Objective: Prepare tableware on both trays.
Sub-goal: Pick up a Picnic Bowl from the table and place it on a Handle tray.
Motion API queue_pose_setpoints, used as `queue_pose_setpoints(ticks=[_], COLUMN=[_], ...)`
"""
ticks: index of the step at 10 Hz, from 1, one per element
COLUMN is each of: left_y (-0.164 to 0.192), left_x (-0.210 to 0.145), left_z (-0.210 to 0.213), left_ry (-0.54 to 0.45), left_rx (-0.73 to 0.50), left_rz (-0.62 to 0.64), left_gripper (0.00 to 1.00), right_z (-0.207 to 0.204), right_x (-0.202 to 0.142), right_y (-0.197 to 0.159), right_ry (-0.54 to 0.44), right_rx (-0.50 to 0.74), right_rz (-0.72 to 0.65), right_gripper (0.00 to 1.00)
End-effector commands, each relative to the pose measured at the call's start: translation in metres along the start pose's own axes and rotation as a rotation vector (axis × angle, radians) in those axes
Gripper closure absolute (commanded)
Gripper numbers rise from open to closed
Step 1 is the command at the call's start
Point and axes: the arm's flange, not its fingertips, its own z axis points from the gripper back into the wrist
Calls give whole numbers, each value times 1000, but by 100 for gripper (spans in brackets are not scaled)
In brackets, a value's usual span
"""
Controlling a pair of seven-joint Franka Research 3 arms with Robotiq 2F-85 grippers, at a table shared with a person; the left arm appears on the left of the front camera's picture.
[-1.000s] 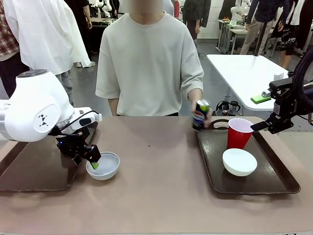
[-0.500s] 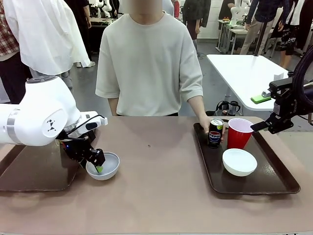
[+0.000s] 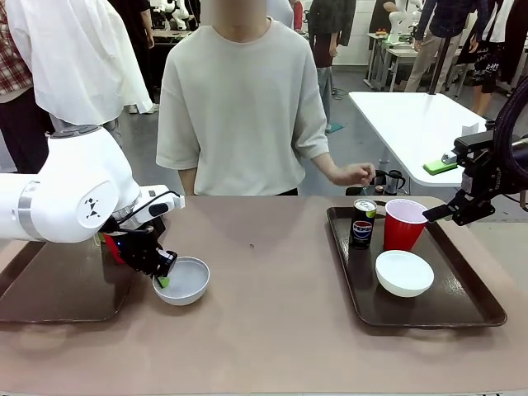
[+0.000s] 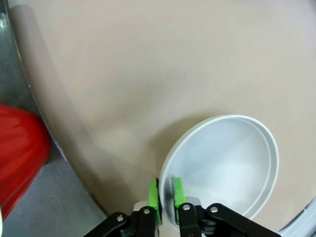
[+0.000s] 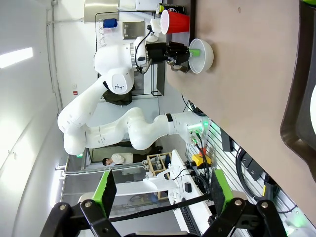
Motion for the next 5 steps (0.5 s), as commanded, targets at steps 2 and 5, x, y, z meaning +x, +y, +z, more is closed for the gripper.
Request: queue_pose_setpoints(ticks=[2,5], left_y=[-1,2], left_x=[-6,-23], left_z=[6,56], left_ry=[17,-24], left_rx=[48,17], left_rz=[29,175], left_gripper=[100,100], right_z=[3,3], right_x=[0,0], right_y=[-1,-1], right_ry=[20,20], right_rx=[-8,-8], right_rz=[17,17], right_gripper=[0,0])
